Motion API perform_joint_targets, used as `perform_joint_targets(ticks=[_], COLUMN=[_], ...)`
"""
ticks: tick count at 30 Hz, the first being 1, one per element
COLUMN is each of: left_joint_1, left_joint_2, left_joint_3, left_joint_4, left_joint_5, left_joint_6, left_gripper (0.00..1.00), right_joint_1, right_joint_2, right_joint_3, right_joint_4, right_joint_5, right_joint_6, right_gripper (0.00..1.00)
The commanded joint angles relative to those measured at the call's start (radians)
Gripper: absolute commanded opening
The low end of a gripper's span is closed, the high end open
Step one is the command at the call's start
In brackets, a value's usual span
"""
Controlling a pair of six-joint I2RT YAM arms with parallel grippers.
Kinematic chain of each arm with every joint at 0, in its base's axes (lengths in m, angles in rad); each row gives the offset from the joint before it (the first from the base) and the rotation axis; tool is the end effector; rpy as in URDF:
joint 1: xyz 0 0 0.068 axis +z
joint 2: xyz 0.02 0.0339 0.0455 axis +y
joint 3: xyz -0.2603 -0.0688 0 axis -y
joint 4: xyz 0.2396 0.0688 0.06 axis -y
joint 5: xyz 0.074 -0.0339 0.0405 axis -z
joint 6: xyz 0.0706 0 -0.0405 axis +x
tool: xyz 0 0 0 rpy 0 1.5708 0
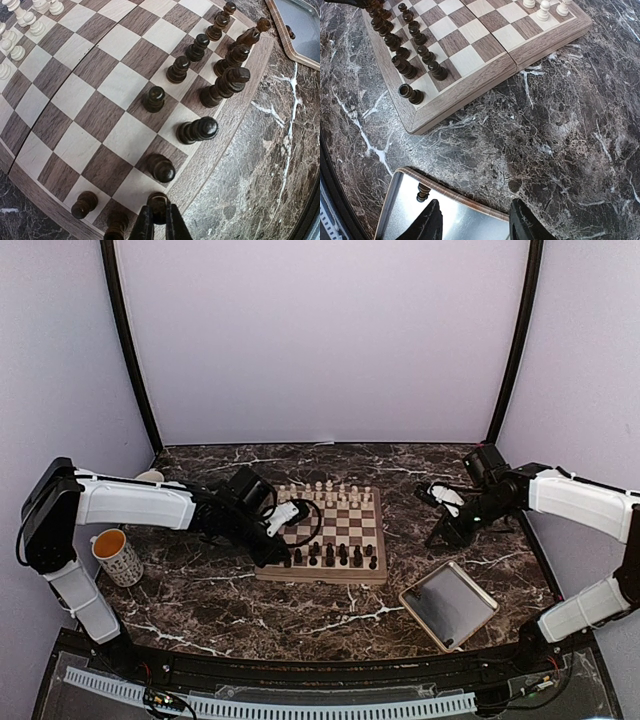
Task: Set up the chess pieces on the board
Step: Place the knight at g8.
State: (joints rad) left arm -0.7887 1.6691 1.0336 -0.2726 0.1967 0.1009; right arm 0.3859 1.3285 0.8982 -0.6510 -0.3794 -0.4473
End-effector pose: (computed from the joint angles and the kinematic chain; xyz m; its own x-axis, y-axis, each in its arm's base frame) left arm 0.2454 -0.2666 0.1657 -0.4742 0.6175 -0.6276 0.8325 0.5465 -0.0913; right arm 0.2366 0.1243 0.1976 -0.5162 -0.6434 -0.5653 -0.8144 0.5731 0.0913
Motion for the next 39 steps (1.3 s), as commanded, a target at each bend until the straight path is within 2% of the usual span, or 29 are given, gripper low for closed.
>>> perform_joint_targets(ticks=[1, 20, 30, 39], left_joint_1=[-0.003, -0.003, -0.004, -0.007], left_joint_2=[-0.003, 0.007, 0.006, -0.082], left_joint_3=[0.025, 0.019, 0.015, 0.05], left_joint_4=[-0.018, 0.03, 0.014, -0.003], left_joint_5=[-0.043, -0.043, -0.036, -0.063], left_joint_6=[0.002, -0.026, -0.034, -0.037], left_gripper=[0.07, 0.13, 0.19, 0.24], right_joint_1=[-0.006, -0.007, -0.005, -0.006], right_joint_2=[0.014, 0.016, 0.017, 0.019], right_joint_3=[0.016, 0.01, 0.014, 0.138], right_joint_4=[0.0, -0.004, -0.012, -0.107], right_joint_5=[-0.024, -0.03, -0.036, 0.031], right_joint_6=[-0.002, -0.003, -0.007, -0.031], right_gripper=[0.46, 0.46, 0.47, 0.49])
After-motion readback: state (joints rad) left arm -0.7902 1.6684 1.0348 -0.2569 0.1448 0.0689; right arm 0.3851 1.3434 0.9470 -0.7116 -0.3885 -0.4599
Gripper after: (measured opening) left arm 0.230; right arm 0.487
